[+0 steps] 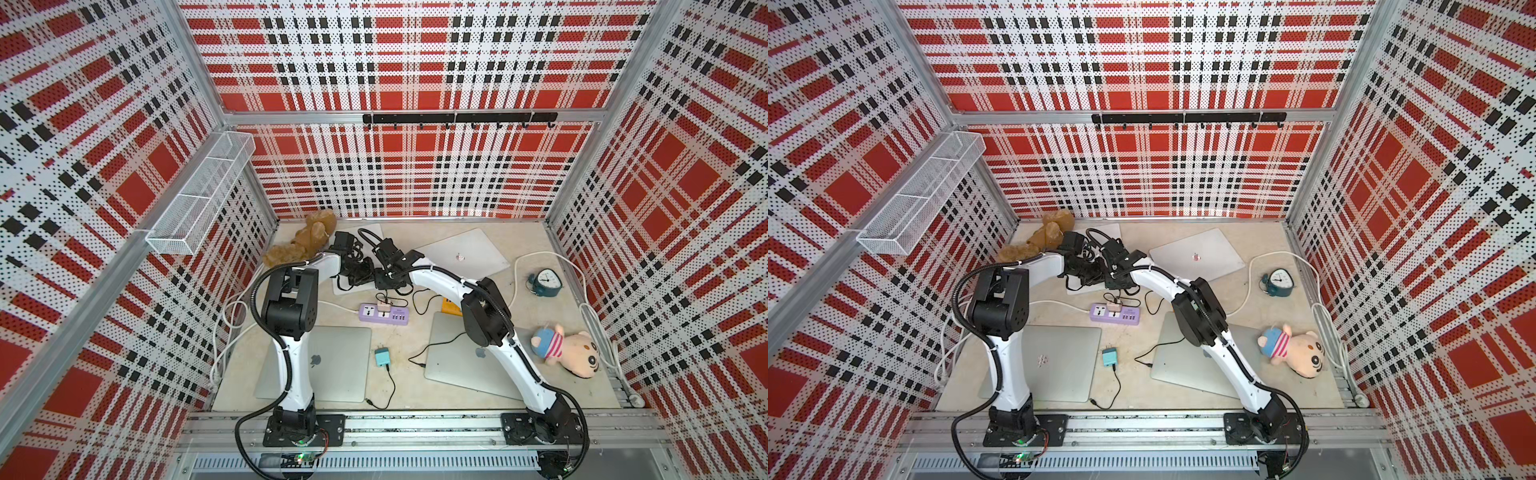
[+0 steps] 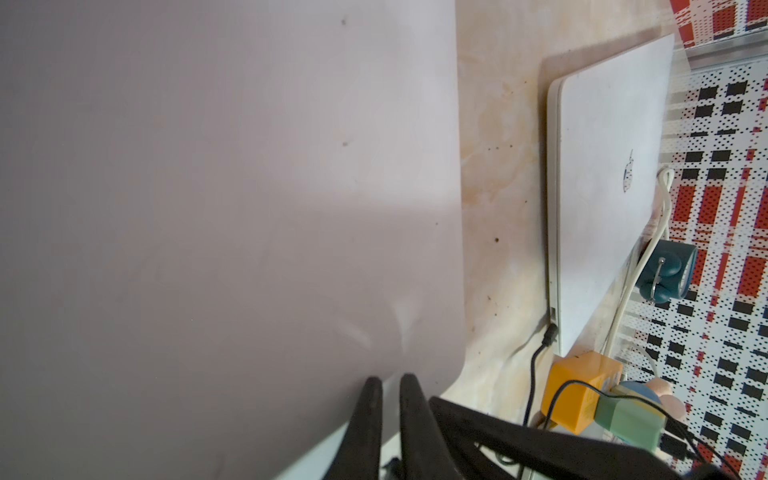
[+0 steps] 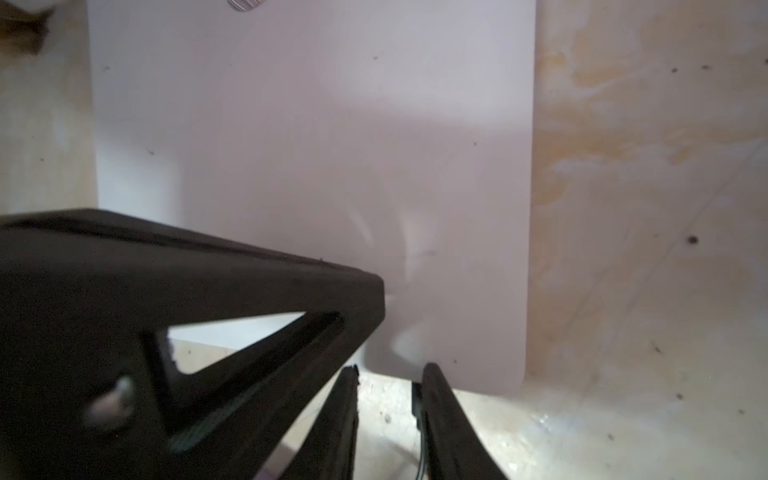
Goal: Unplug the laptop charger
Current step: Remove the charging cable from the laptop.
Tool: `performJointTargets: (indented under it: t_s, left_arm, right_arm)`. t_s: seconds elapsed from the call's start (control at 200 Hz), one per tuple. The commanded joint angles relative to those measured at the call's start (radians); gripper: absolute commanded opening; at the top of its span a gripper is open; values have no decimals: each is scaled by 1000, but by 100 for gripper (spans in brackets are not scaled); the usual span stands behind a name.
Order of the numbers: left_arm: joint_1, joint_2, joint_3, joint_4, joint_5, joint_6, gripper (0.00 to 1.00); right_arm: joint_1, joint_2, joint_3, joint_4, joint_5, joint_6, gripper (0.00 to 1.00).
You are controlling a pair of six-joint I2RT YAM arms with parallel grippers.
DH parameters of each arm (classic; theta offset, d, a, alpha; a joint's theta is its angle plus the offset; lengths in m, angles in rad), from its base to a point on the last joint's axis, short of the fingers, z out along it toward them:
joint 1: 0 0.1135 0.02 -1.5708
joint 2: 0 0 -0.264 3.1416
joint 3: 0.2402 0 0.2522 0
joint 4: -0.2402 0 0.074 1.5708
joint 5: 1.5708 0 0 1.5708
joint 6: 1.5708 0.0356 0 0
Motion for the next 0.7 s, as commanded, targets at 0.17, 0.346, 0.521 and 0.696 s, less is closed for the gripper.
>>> performJointTargets:
  t_s: [0.17,0.346,0.521,0.696]
  left_arm:
    - [9,69,-37,-97,-75,21,16]
    - [10,71,-52,-84,-70,21,15]
    - [6,72,-58,-81,-68,21,15]
    - [7,78,-53,-79,-65,21,15]
  right_arm:
    - [11,21,-26,-47,40,34,31]
    - [14,27,-33,-49,42,43,30]
    - [17,43,-18,-93,87,50,30]
    - [19,20,-55,-63,103,66,30]
